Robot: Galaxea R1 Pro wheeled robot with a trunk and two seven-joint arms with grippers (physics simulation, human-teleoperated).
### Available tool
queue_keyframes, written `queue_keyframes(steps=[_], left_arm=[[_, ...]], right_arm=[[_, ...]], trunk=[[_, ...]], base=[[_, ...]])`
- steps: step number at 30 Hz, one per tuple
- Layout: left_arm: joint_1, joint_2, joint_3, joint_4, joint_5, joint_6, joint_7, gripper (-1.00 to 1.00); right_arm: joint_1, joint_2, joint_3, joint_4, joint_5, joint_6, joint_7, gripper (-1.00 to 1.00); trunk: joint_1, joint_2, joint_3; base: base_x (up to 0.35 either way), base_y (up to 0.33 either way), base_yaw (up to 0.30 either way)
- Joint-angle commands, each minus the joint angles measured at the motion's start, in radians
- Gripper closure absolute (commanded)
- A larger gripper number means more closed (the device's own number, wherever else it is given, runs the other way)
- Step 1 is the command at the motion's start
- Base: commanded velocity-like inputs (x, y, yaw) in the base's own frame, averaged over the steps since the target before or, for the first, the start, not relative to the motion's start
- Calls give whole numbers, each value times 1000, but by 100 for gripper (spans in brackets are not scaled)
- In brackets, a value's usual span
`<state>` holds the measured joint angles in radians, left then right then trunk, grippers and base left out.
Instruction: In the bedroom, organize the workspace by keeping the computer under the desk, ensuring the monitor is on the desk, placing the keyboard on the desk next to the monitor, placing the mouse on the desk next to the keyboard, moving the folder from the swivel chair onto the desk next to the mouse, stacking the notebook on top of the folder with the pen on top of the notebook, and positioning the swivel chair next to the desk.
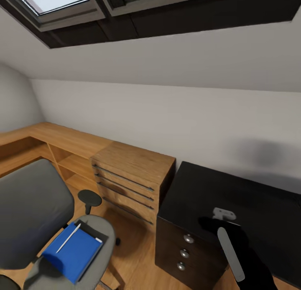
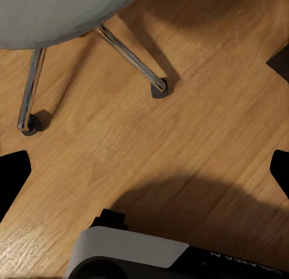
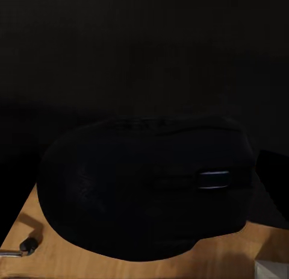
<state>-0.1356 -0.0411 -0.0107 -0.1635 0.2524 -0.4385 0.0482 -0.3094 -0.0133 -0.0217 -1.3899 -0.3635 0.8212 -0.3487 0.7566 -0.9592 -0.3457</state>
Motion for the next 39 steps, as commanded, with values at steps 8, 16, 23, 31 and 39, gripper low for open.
queue_keyframes(steps=[8,16,23,31,39], left_arm=[[-1,0,-2,1,1,-3,4,-100],[-1,0,-2,1,1,-3,4,-100],[-1,0,-2,1,1,-3,4,-100],[-1,-1,-3,3,0,-3,4,-100],[-1,-2,-3,14,-1,-3,4,-100]], right_arm=[[0,0,0,-1,-11,3,-9,100],[0,-1,0,-1,-11,3,-9,100],[0,-1,0,-1,-9,3,-9,100],[0,-2,-1,-1,-8,3,-10,100],[0,-2,-1,0,-4,3,-12,100]], trunk=[[0,-1,-1],[0,-1,-1],[0,-1,-1],[0,-1,-1],[0,-1,-1]], base=[[0,0,274],[0,0,274],[0,0,274],[0,0,274],[0,0,269]])
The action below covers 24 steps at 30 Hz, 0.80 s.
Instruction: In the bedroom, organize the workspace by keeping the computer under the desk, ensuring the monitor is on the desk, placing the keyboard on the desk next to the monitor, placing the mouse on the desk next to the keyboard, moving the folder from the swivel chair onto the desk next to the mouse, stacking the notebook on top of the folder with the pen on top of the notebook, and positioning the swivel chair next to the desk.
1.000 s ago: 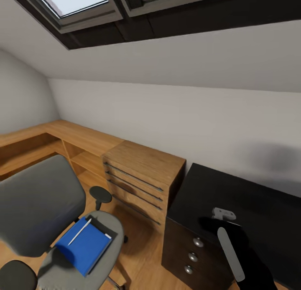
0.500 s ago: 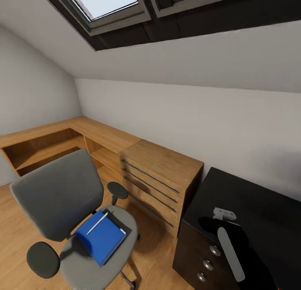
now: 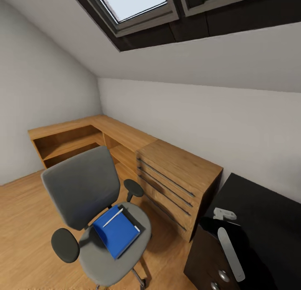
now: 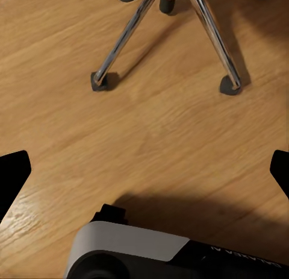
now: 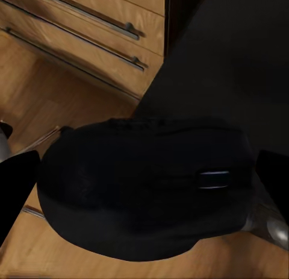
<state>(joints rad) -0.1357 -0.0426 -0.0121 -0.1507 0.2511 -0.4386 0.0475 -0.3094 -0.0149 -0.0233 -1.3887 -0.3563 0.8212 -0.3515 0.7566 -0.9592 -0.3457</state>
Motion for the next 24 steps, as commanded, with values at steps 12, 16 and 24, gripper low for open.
queue_keyframes(steps=[12,16,24], left_arm=[[-1,0,-2,2,0,-3,4,-100],[-1,1,-2,2,0,-3,4,-100],[-1,1,-2,2,0,-3,4,-100]], right_arm=[[0,-3,0,-1,-11,3,-5,100],[0,-14,2,-1,-9,5,-2,100],[0,-135,97,16,12,9,21,100]], trunk=[[0,-1,-1],[0,-1,-1],[0,-1,-1]], base=[[0,0,43],[0,0,0],[0,0,0]])
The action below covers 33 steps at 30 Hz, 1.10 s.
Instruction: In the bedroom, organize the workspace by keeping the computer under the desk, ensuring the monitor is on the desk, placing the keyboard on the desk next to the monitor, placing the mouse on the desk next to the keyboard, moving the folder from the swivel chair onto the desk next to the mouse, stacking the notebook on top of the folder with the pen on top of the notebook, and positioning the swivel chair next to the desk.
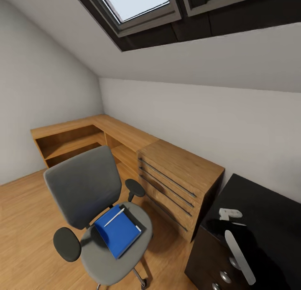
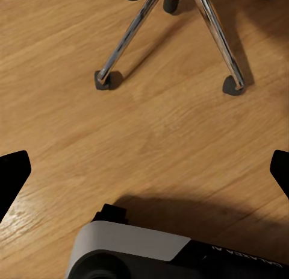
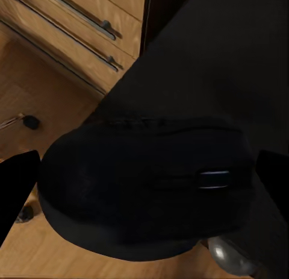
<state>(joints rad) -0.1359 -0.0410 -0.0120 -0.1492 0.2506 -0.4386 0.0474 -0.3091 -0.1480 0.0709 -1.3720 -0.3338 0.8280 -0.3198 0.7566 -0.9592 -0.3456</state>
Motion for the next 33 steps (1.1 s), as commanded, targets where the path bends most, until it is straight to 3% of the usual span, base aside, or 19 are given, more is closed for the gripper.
queue_keyframes(steps=[1,4,6,10,13,16,18,19,21,25,30,33], left_arm=[[-1,-1,-2,0,0,-3,4,-100],[-1,-2,-3,0,0,-3,4,-100],[-1,-3,-3,0,0,-3,4,-100],[-1,-4,-3,0,-1,-3,3,-100],[-1,-4,-3,0,-1,-3,3,-100],[-1,-4,-3,0,-1,-3,3,-100],[-1,-4,-3,0,-1,-3,3,-100],[-1,-4,-4,0,-1,-3,3,-100],[-1,-4,-4,0,-2,-3,3,-100],[-1,-3,-3,0,-2,-3,3,-100],[-1,-2,-3,0,-2,-3,3,-100],[-1,-2,-3,0,-1,-3,3,-100]], right_arm=[[-1,-18,21,-3,-9,4,6,100],[-1,-40,42,-8,-7,9,38,100],[-2,-75,56,-16,-6,26,89,100],[-3,-108,64,-25,-4,51,172,100],[-3,-133,67,-25,8,62,252,100],[-3,-167,77,-22,22,66,378,100],[-3,-175,79,-21,26,67,431,100],[-4,-182,81,-11,38,67,493,100],[-4,-186,82,5,64,68,536,100],[-4,-190,82,28,137,67,637,100],[-3,-199,78,54,221,64,698,100],[-4,-200,79,64,240,61,706,100]], trunk=[[0,-1,-1],[0,-1,-1],[0,-1,-1],[0,-1,-1],[0,-1,-1],[0,-1,-1],[0,-1,-1],[0,-1,-1],[0,-1,-1],[0,-1,-1],[0,-1,-1],[0,-1,-1]], base=[[0,0,0],[0,0,0],[0,0,0],[0,0,0],[0,0,0],[0,0,0],[0,0,0],[0,0,0],[0,0,0],[0,0,0],[0,0,0],[0,0,0]])
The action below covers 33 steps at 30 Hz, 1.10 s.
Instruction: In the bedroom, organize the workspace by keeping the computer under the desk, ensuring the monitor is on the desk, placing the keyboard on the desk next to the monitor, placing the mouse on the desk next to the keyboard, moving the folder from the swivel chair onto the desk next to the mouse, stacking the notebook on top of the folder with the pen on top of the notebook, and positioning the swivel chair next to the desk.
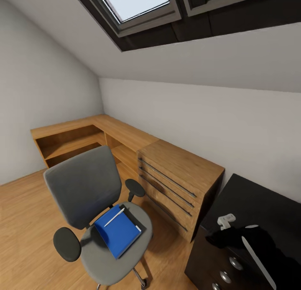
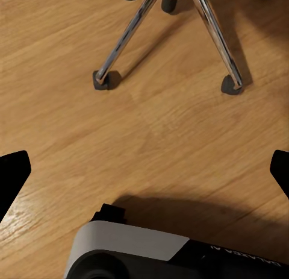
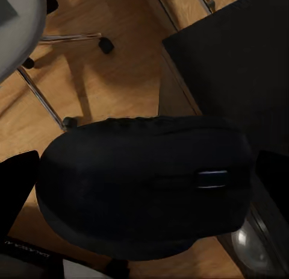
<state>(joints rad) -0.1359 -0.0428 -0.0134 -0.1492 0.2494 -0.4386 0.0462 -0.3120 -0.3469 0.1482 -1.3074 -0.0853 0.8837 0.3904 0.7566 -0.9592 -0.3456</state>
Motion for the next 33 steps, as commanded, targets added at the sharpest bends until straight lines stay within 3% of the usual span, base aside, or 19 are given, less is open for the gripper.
queue_keyframes(steps=[1,13,20,33], left_arm=[[-1,0,-2,0,0,-3,4,-100],[-1,3,0,0,2,-3,6,-100],[-1,3,0,0,2,-3,5,-100],[-1,3,0,0,2,-3,5,-100]], right_arm=[[-1,0,2,8,-6,5,-4,100],[-1,1,1,39,-1,-3,-5,100],[-1,2,1,56,-1,-67,-6,100],[-1,2,1,66,-1,-113,-7,100]], trunk=[[0,-1,-1],[0,-1,-1],[0,-1,-1],[0,-1,-1]], base=[[0,0,0],[36,-80,0],[29,-17,0],[132,-1,0]])
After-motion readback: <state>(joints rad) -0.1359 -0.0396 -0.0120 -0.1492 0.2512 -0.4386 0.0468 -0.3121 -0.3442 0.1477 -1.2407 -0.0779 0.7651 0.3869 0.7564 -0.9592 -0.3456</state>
